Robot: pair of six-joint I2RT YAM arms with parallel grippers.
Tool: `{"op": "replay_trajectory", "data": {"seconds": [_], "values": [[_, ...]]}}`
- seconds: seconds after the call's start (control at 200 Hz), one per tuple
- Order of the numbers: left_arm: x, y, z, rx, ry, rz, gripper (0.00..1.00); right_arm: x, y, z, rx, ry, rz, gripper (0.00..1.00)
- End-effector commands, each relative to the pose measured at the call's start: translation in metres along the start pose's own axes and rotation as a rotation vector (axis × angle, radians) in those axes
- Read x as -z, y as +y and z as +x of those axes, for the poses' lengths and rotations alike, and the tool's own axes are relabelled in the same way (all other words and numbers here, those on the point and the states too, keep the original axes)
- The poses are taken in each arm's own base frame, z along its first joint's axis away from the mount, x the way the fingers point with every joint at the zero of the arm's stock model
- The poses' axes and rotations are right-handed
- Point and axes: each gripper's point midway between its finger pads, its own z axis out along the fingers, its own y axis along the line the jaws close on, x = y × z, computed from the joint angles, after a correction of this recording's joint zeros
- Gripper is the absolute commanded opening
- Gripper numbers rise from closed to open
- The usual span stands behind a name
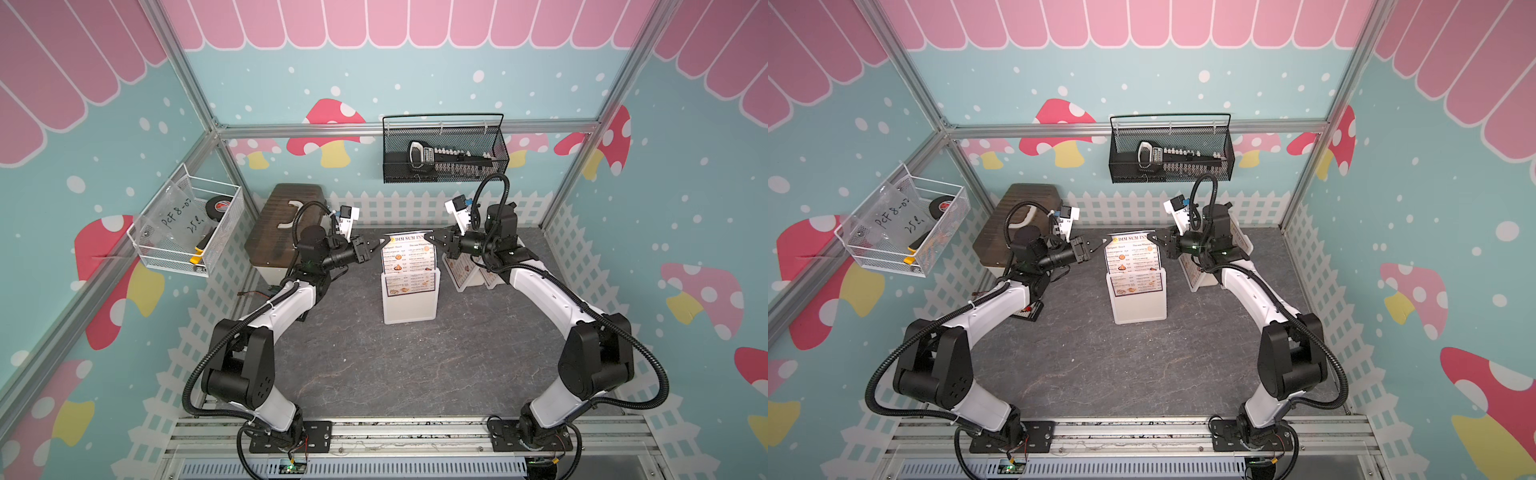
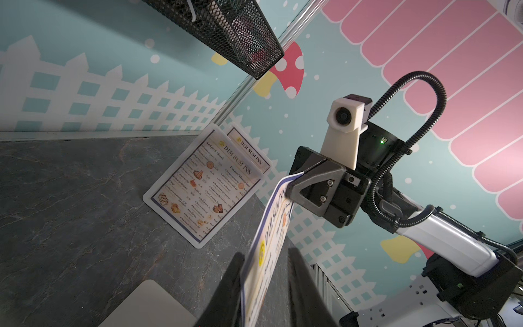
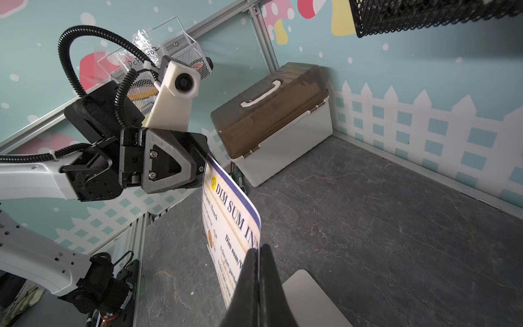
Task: Insert the menus into the narrow rack
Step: Insert the menu into the narrow rack.
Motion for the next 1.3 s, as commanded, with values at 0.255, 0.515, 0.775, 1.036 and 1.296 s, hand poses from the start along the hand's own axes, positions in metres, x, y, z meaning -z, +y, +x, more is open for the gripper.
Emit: {"op": "replay_trajectory", "data": {"seconds": [0.255, 0.515, 0.775, 1.036, 1.296], "values": [[0.005, -0.016, -0.001, -0.040, 0.001, 0.030, 0.16, 0.007, 0.011, -0.010, 0.032, -0.033, -0.023, 0.00], [0.004, -0.025, 0.001, -0.060, 0.018, 0.066, 0.07, 0.007, 0.011, -0.010, 0.038, -0.034, -0.023, 0.02], [0.002, -0.034, 0.000, -0.073, 0.032, 0.104, 0.01, 0.010, 0.012, -0.012, 0.052, -0.038, -0.005, 0.03], [0.000, -0.036, 0.005, -0.077, 0.049, 0.118, 0.00, 0.019, 0.016, -0.021, 0.085, -0.046, 0.044, 0.21], [-0.001, -0.033, 0.010, -0.071, 0.058, 0.121, 0.00, 0.028, 0.011, -0.040, 0.097, -0.053, 0.158, 0.34]]}}
